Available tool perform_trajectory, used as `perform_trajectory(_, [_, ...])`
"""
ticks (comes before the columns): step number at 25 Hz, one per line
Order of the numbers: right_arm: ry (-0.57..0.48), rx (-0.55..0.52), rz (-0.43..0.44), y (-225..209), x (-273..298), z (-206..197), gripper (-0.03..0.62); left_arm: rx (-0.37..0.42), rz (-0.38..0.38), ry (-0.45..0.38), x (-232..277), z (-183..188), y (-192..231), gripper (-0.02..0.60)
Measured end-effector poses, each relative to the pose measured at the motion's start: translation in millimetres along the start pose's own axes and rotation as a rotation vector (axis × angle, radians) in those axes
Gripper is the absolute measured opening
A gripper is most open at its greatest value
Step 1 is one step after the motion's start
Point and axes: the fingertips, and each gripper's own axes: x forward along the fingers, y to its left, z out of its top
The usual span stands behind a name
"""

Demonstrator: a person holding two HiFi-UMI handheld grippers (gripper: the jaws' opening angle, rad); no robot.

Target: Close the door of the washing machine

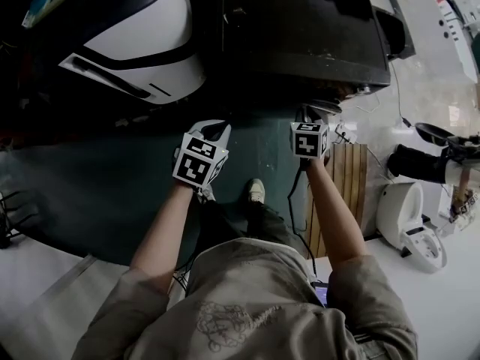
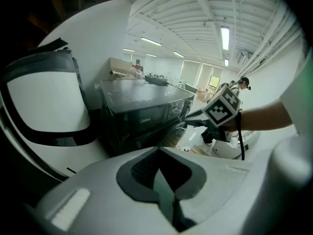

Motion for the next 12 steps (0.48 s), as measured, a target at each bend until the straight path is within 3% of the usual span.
perform_trajectory(8, [-0.203,0.029,0.060,24.4,-100.5,75.8,0.029,0.030,0.034,-0.104,-53.6,32.7,10.6,0.000])
perform_trajectory(12, [-0.319,0.057,0.081,29.6,-154.2,107.9,0.029,0.055,0.050,-0.149,-84.2,45.3,11.8,0.000])
